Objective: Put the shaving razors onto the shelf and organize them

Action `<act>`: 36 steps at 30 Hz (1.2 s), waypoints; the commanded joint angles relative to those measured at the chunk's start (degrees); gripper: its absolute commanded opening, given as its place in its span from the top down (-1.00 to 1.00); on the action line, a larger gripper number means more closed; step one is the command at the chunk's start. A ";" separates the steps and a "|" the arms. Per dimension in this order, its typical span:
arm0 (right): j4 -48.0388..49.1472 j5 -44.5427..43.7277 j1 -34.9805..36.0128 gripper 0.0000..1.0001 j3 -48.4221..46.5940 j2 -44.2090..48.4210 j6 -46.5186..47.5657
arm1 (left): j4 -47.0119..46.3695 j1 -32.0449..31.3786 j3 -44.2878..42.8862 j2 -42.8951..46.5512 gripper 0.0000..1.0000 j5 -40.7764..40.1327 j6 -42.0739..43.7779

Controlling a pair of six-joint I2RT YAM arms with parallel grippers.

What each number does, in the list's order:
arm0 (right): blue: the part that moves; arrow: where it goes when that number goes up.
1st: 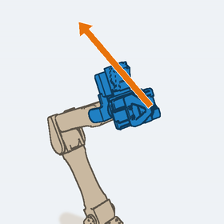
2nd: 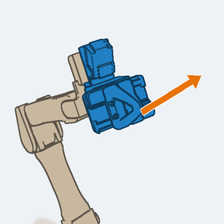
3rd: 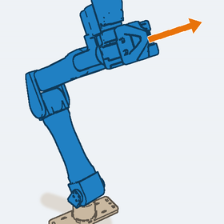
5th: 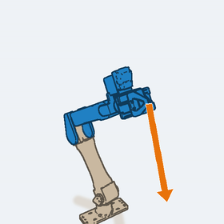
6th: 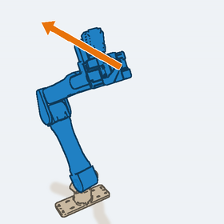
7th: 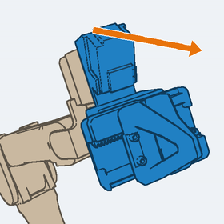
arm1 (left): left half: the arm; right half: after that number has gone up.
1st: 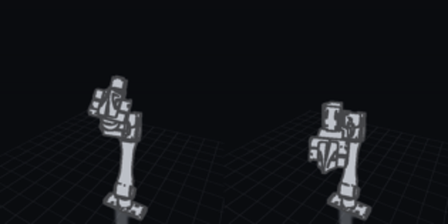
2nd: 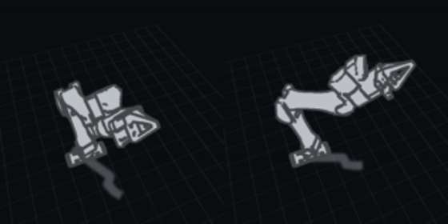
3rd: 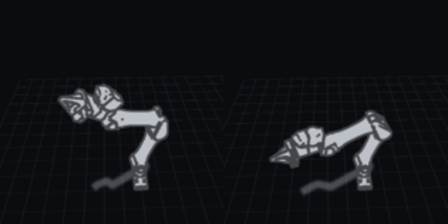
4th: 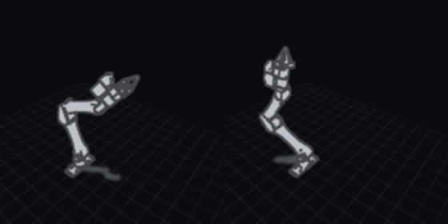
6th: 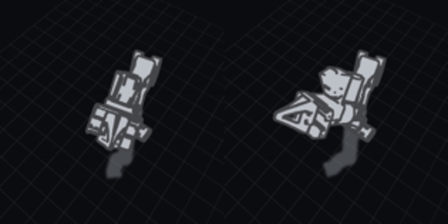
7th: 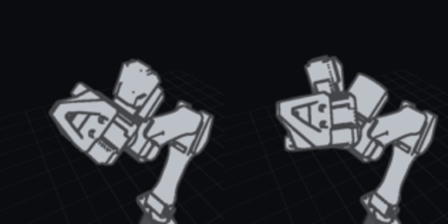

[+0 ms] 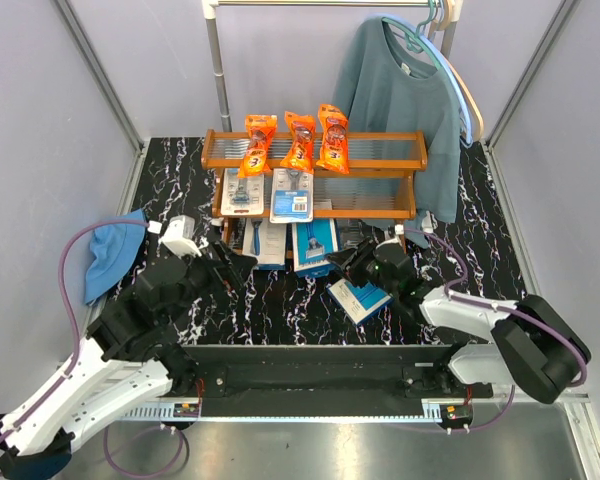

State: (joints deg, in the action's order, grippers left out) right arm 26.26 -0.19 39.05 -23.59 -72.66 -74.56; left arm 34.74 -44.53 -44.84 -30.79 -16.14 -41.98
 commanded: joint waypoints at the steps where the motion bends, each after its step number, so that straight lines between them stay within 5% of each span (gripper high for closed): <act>1: 7.57 2.55 -2.04 1.00 -4.70 -4.13 1.53 | -0.38 0.24 0.46 0.99 -0.98 -1.44 0.84; 21: 26.02 8.80 -5.30 0.97 -7.43 -24.26 -3.30 | 0.94 0.24 1.16 2.40 -0.98 -0.73 1.63; 31: 35.26 10.11 -5.21 0.61 -5.67 -29.73 -6.03 | 1.29 0.24 0.72 2.57 -0.98 -0.12 2.95; 36: 33.60 10.21 -5.21 0.21 -6.73 -28.85 -5.50 | 1.29 0.24 0.98 2.83 -0.98 0.23 3.04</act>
State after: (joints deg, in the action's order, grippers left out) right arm 55.02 8.64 34.06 -28.97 -102.43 -80.03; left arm 37.71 -44.53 -43.62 -28.84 -16.08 -40.25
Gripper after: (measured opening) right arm 0.424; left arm 0.988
